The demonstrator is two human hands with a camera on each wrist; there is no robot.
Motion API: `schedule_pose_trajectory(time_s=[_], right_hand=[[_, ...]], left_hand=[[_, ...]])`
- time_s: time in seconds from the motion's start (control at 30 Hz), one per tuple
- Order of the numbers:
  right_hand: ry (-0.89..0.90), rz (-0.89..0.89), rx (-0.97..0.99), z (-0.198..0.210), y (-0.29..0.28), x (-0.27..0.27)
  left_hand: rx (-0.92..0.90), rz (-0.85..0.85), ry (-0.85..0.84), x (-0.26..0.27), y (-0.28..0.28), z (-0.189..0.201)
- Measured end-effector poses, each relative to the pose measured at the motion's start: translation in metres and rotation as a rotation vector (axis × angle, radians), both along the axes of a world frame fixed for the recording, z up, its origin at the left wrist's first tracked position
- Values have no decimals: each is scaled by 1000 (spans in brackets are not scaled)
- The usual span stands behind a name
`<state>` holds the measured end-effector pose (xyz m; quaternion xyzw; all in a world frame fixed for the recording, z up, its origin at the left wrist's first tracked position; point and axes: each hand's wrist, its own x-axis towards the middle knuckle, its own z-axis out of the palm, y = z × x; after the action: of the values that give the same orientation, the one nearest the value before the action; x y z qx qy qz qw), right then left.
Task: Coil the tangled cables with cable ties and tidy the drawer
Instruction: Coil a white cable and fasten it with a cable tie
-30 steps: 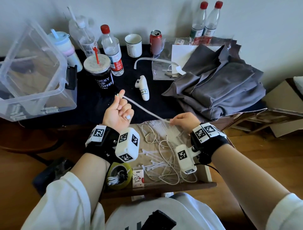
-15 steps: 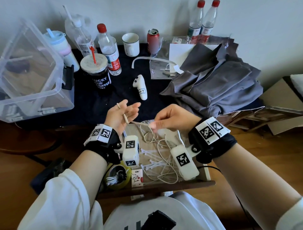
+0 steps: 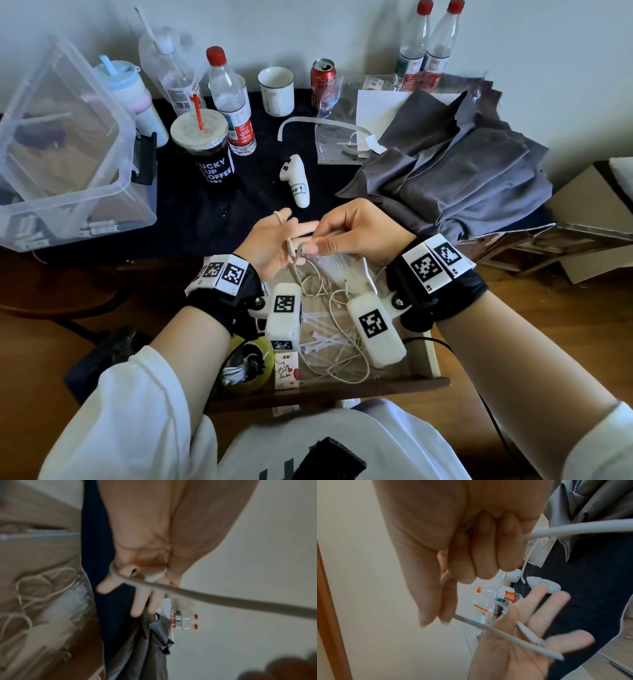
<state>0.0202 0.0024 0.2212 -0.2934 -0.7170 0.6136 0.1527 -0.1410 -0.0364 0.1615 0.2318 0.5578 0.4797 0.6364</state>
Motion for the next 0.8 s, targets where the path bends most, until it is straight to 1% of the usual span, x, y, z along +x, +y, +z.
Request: schedule_pose_trajectory(time_s=[0.07,0.1,0.17,0.23,0.37,0.5,0.57,0.67,0.73,0.8], right_hand=[[52,-41,-9,3,3,2],[70,-63,-8,5,4,3],[95,-131,6,7,6,6],[80,-222,17,4,10,7],[99,-359,-14,-9,17,8],[94,-341,28,-8,15,7],[95,-321,43,-9,14,5],[81,-295,53,-9,12,4],[93,-254,52,-5,11,4],[110,-195,64,0,9,3]], left_hand=[[-30,-233,70,4,-3,5],[-46,-320,64,5,-5,7],[-68,-409,-13,5,-10,11],[-76,-450,-90,5,-12,13],[-91,-391,-133,-2,-11,10],[-104,-426,-186,-7,-10,8],[-110,-427,-140,-8,-6,6],[-102,-409,-11,-9,-1,5],[-103,-392,24,-8,0,4],[-112,-368,23,-9,0,4]])
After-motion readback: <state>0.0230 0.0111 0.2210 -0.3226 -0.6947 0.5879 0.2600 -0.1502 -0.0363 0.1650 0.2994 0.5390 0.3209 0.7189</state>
